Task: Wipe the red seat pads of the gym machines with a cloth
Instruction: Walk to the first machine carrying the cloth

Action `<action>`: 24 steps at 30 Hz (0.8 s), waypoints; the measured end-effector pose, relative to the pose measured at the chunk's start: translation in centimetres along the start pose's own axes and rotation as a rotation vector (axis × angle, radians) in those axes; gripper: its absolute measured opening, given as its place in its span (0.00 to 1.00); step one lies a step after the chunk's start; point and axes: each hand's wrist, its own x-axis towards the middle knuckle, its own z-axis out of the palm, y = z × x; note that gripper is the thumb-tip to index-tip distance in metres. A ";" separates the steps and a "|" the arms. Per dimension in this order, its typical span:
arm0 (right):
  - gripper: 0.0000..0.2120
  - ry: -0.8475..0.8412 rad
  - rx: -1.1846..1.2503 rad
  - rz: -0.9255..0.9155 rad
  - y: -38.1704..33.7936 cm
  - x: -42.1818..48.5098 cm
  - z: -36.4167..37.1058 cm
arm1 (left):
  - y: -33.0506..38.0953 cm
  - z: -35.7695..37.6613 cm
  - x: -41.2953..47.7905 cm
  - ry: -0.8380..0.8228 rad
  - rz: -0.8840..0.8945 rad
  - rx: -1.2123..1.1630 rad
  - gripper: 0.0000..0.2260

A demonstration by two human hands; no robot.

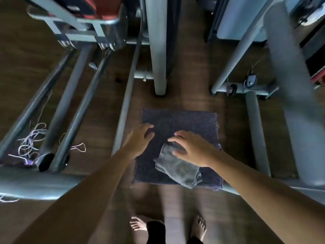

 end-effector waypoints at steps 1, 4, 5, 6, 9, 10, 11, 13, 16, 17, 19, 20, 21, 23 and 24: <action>0.24 -0.011 -0.014 -0.029 0.0 0.2 1.3 | -0.6 1.0 0.0 0.049 0.033 0.010 0.16; 0.27 0.009 -0.093 -0.113 0.1 0.3 5.3 | -2.3 3.9 -0.9 0.133 0.088 -0.001 0.20; 0.28 0.039 -0.129 -0.131 0.3 0.4 6.4 | -2.9 4.8 -1.2 0.158 0.098 -0.006 0.22; 0.30 0.054 -0.163 -0.137 0.5 0.5 7.0 | -3.3 5.4 -1.4 0.189 0.118 0.010 0.23; 0.32 0.090 -0.244 -0.179 1.4 0.8 7.5 | -3.8 5.9 -1.4 0.265 0.159 0.061 0.22; 0.31 0.088 -0.254 -0.194 1.5 0.9 7.6 | -3.8 6.0 -1.4 0.275 0.164 0.086 0.21; 0.30 0.107 -0.263 -0.217 1.7 1.0 7.7 | -3.7 6.0 -1.4 0.287 0.161 0.107 0.21; 0.28 0.144 -0.255 -0.272 2.1 1.2 7.4 | -3.4 6.1 -1.5 0.314 0.153 0.150 0.21; 0.24 0.194 -0.225 -0.285 3.1 1.1 6.7 | -3.2 6.2 -1.7 0.337 0.140 0.196 0.21; 0.23 0.236 -0.226 -0.264 3.6 1.0 6.7 | -3.2 6.3 -1.8 0.347 0.140 0.210 0.21; 0.23 0.313 -0.236 -0.178 4.1 0.6 6.8 | -3.0 6.4 -1.8 0.365 0.147 0.243 0.21; 0.24 0.341 -0.228 -0.125 3.9 0.4 7.1 | -2.9 6.4 -1.9 0.375 0.158 0.263 0.21; 0.25 0.360 -0.209 -0.082 3.7 0.1 7.6 | -2.8 6.4 -1.9 0.387 0.177 0.287 0.20; 0.27 0.350 -0.174 -0.021 3.1 -0.2 8.3 | -2.7 6.4 -1.9 0.402 0.232 0.324 0.20; 0.29 0.338 -0.175 -0.007 2.9 -0.3 8.5 | -2.7 6.4 -1.9 0.400 0.263 0.336 0.20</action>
